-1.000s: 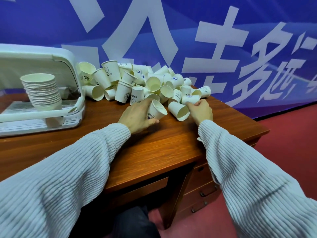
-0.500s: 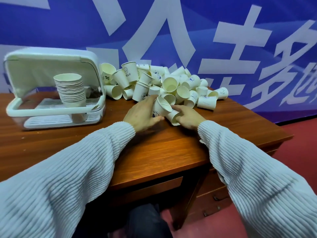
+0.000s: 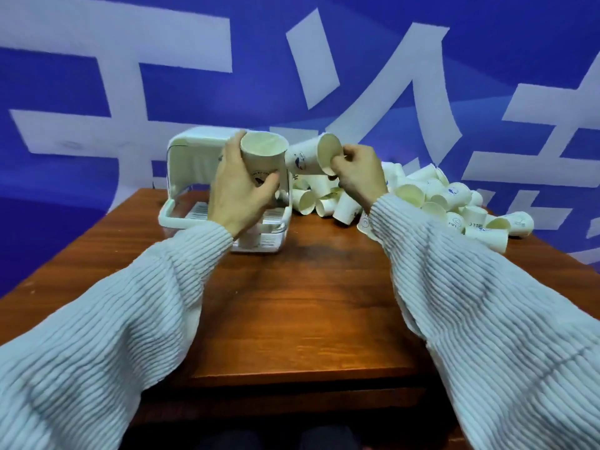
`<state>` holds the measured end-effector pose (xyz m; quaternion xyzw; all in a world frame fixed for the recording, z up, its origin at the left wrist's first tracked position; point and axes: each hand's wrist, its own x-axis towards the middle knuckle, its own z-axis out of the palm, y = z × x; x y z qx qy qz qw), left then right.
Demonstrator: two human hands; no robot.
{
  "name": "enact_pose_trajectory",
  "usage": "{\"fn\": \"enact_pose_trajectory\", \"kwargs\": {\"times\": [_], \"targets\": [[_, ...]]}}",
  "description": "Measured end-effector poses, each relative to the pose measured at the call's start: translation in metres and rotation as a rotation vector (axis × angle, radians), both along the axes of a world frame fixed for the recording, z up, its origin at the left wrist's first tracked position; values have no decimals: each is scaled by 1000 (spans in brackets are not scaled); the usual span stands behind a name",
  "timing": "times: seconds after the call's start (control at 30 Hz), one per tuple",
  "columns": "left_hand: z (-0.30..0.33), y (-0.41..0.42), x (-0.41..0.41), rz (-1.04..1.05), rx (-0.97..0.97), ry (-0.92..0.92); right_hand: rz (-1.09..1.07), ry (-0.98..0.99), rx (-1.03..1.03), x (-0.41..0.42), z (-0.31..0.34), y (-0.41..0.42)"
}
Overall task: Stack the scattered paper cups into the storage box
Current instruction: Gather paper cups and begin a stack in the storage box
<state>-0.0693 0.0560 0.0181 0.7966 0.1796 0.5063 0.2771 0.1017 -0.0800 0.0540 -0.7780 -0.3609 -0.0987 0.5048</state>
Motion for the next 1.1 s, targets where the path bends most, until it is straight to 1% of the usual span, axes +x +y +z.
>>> {"fn": "enact_pose_trajectory", "kwargs": {"times": [0.1,0.2,0.27,0.37,0.43,0.57,0.63,0.7,0.83,0.9,1.03,1.1], "targets": [[6,30,-22,80,-127,-90,13,-40,-44,-17,21,45],[6,53,-38,105,-148,-120,21,-94,-89,-29,32,79],[3,63,-44,98,-169,-120,23,-111,-157,-33,34,96],[0,73,-50,93,-192,-116,17,-110,-371,-38,32,112],[-2,77,-51,95,-175,-98,2,-146,-522,-41,29,121],[-4,83,-50,71,-140,-53,1,-221,-742,-50,20,129],[-1,84,-47,42,-135,-39,44,-200,-803,-50,15,131],[6,85,-40,24,-102,-31,124,-111,-796,-46,11,132],[24,83,-17,-21,-66,-14,221,106,-647,-47,7,119],[29,81,-4,-54,-46,14,232,130,-607,-51,4,114],[22,80,11,-72,-11,191,189,192,-513,-51,-5,113],[12,83,13,-74,-38,280,186,256,-459,-49,-9,114]]}}
